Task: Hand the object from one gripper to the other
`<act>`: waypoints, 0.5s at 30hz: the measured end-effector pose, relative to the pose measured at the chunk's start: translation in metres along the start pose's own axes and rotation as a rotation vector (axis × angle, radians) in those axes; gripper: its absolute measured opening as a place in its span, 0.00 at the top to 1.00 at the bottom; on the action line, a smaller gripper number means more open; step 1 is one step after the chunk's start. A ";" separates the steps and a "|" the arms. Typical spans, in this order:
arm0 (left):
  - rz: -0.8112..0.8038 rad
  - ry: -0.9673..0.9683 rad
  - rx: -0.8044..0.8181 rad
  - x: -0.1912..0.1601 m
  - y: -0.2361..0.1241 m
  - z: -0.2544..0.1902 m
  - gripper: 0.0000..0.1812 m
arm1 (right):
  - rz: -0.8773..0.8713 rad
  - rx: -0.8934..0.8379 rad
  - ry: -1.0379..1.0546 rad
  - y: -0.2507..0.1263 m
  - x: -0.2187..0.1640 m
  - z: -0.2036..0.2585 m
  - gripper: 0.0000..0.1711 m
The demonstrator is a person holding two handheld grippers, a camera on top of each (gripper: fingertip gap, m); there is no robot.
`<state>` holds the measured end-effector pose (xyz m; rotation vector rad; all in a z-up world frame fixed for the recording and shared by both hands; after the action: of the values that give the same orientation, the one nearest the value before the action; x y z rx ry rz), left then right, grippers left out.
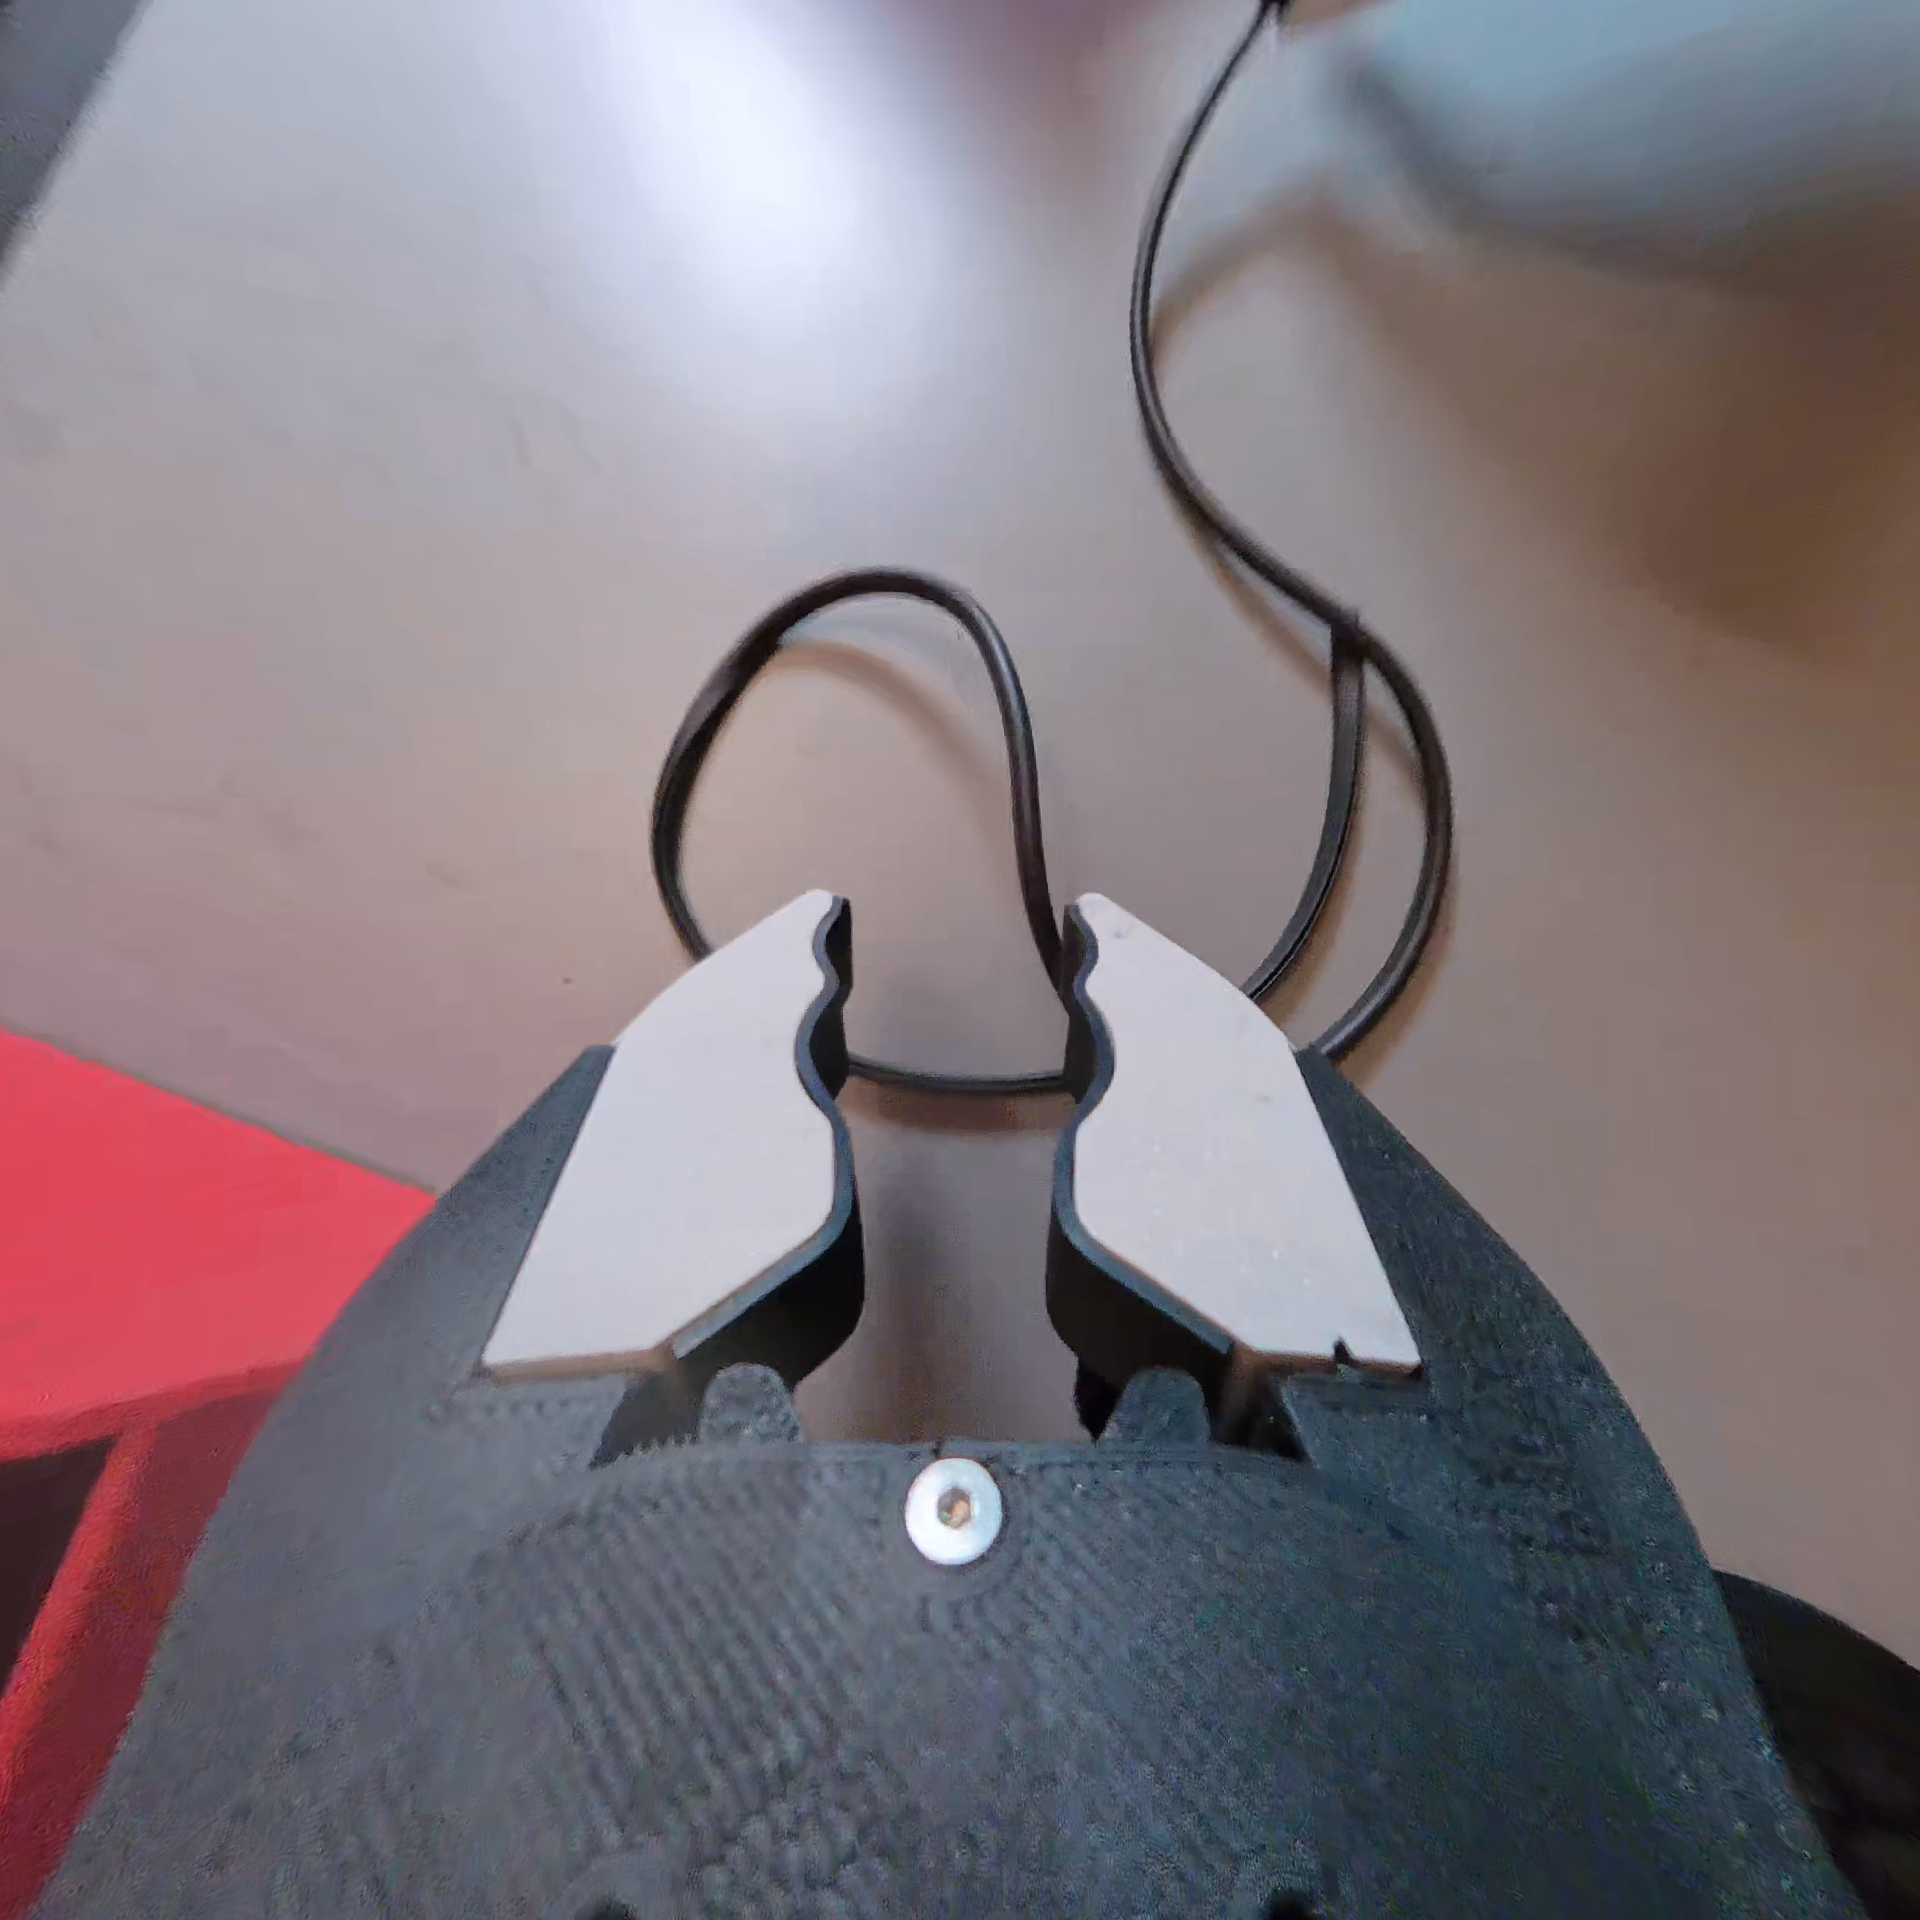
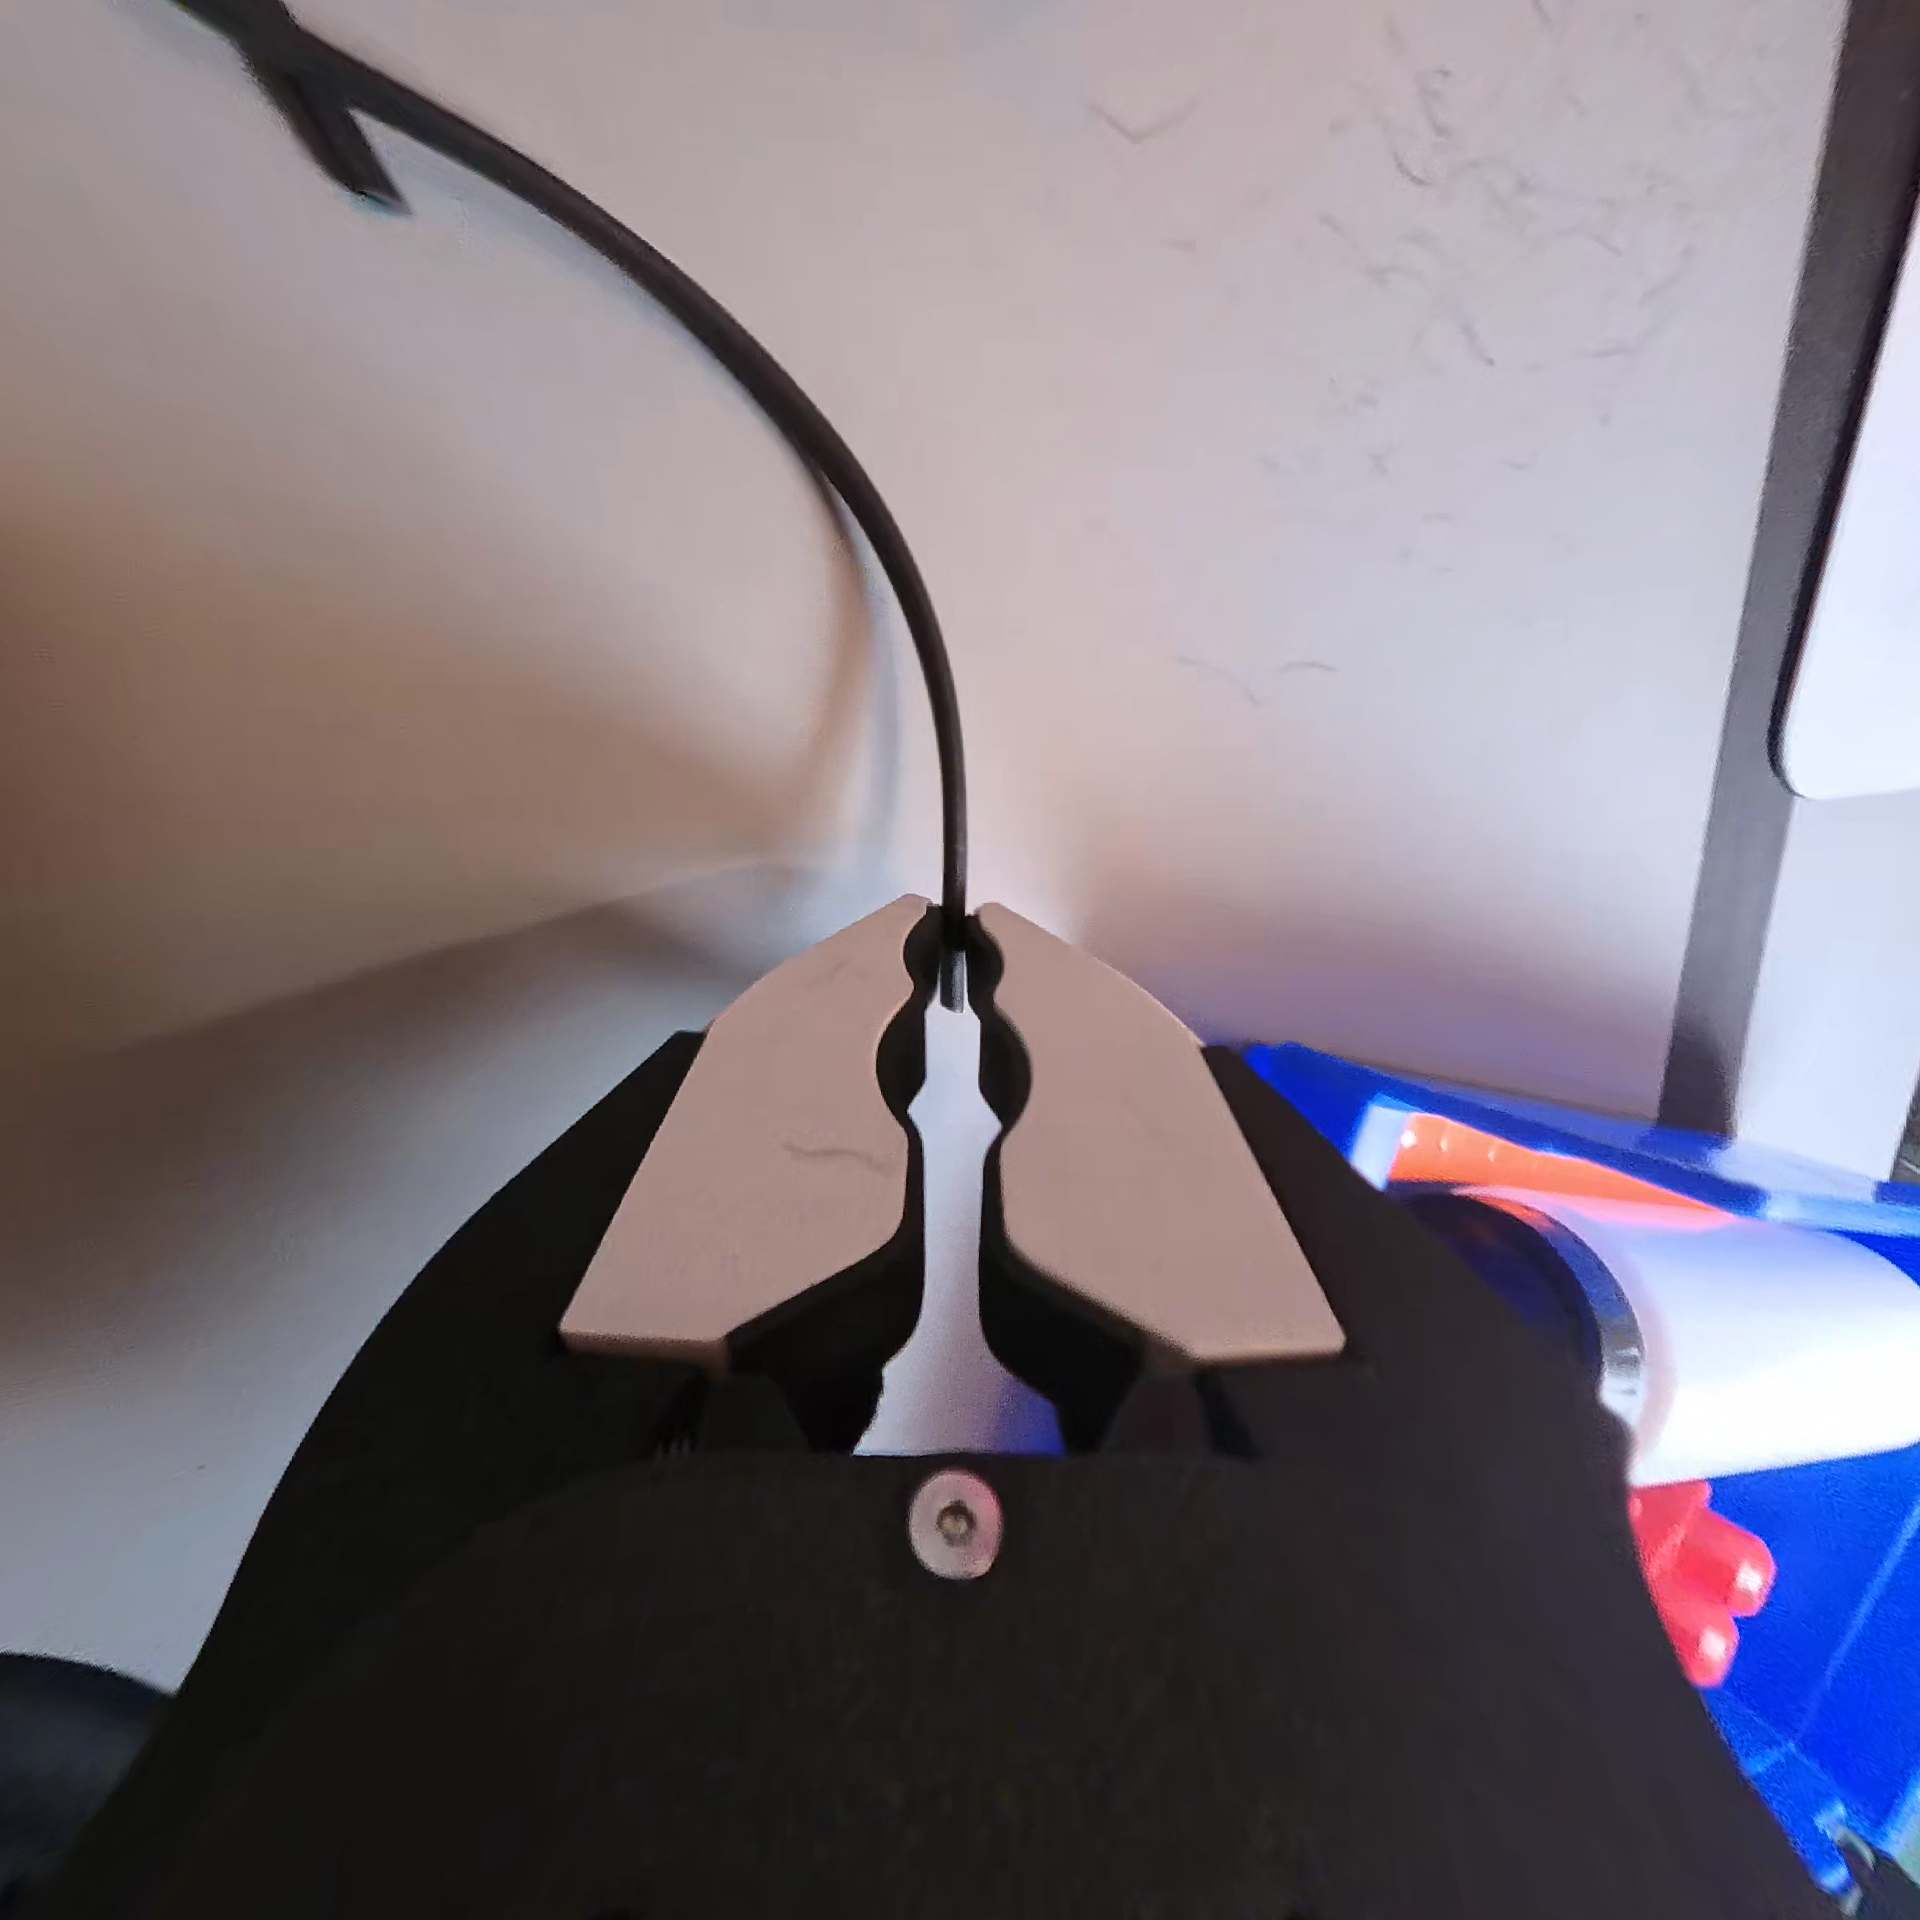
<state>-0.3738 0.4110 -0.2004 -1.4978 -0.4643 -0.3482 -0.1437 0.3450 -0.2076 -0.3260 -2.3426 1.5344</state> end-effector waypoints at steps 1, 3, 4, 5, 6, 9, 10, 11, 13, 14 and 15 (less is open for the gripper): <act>0.032 -0.002 -0.011 -0.003 0.006 -0.001 0.78 | 0.001 -0.017 0.010 0.000 -0.001 -0.003 0.98; 0.072 0.001 -0.033 -0.007 0.017 -0.003 0.81 | -0.012 -0.065 0.031 -0.001 0.000 -0.009 0.98; 0.080 0.011 -0.032 -0.007 0.021 -0.003 0.89 | -0.031 -0.093 0.037 -0.003 0.002 -0.012 0.98; 0.079 0.025 -0.032 -0.005 0.023 -0.005 0.96 | -0.062 -0.126 0.042 -0.006 0.005 -0.016 0.98; 0.064 0.040 -0.029 -0.002 0.024 -0.007 0.96 | -0.104 -0.151 0.044 -0.009 0.010 -0.018 0.98; -0.016 0.099 0.001 0.011 0.018 -0.013 0.97 | -0.315 -0.194 -0.018 -0.028 0.031 -0.014 0.98; -0.043 0.119 0.013 0.016 0.015 -0.016 0.97 | -0.388 -0.193 -0.056 -0.035 0.039 -0.009 0.98; -0.074 0.142 0.019 0.021 0.011 -0.019 0.97 | -0.449 -0.187 -0.090 -0.041 0.046 -0.003 0.98; -0.137 0.183 0.030 0.029 0.005 -0.026 0.97 | -0.537 -0.158 -0.155 -0.051 0.059 0.010 0.98; -0.154 0.191 0.038 0.032 0.003 -0.028 0.97 | -0.576 -0.141 -0.190 -0.055 0.065 0.018 0.98; -0.160 0.196 0.036 0.035 0.001 -0.030 0.97 | -0.608 -0.127 -0.220 -0.058 0.071 0.025 0.98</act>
<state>-0.3408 0.3831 -0.1848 -1.3787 -0.4323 -0.6040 -0.2200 0.3266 -0.1537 0.5121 -2.3856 1.1688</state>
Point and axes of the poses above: each gripper's, where its closed fingertips meet, y out along the fingers, x out of its top, z = x × y across the jaws, the point moved 5 cm from there along -y, back along the fingers, and after that the axes turned 9 degrees about z, right-handed, at the moved point
